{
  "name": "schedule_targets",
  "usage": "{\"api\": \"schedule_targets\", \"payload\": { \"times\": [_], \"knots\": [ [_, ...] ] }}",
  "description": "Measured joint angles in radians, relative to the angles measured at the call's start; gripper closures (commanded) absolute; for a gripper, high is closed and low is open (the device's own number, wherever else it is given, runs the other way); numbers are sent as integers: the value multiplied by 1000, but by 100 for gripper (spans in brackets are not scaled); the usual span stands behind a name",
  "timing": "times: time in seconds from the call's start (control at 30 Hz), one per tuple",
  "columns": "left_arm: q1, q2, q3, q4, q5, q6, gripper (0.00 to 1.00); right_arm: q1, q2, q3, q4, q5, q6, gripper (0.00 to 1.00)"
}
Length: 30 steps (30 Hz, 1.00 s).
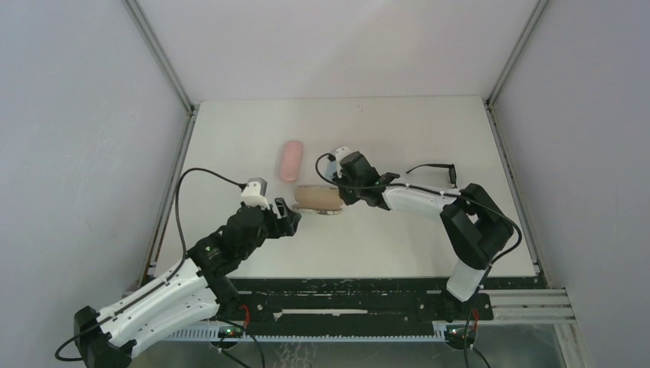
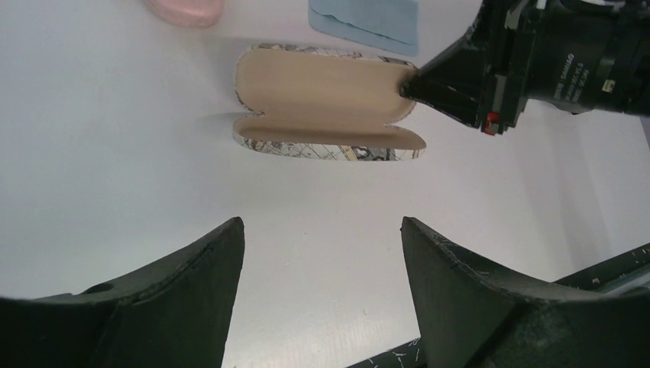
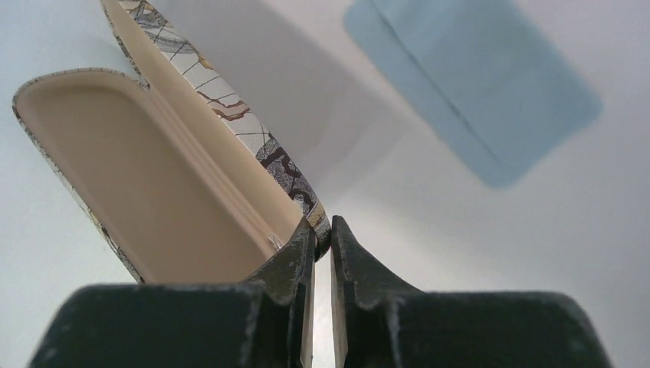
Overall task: Organize the sunglasses
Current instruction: Move the sunglasses case to the center of the board.
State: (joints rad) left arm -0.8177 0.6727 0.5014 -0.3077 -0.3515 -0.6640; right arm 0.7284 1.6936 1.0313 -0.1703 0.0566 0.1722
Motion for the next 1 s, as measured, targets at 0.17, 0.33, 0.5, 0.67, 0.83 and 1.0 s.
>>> {"api": "schedule_targets", "payload": {
  "times": [0.17, 0.33, 0.5, 0.67, 0.83, 1.0],
  "knots": [
    [8, -44, 0, -28, -16, 2, 22, -22, 108, 127, 13, -88, -117, 94],
    [10, -74, 0, -53, -38, 2, 22, -50, 191, 205, 12, -170, -192, 90],
    [13, -89, 0, -63, -47, 2, 21, -74, 240, 240, 3, -205, -224, 72],
    [14, -93, 0, -69, -50, 2, 21, -87, 251, 247, 1, -225, -233, 59],
    [16, -106, 0, -77, -58, 2, 20, -89, 246, 251, -6, -234, -229, 55],
    [16, -122, 0, -78, -65, 2, 18, -101, 166, 225, -23, -197, -196, 54]
  ]
}}
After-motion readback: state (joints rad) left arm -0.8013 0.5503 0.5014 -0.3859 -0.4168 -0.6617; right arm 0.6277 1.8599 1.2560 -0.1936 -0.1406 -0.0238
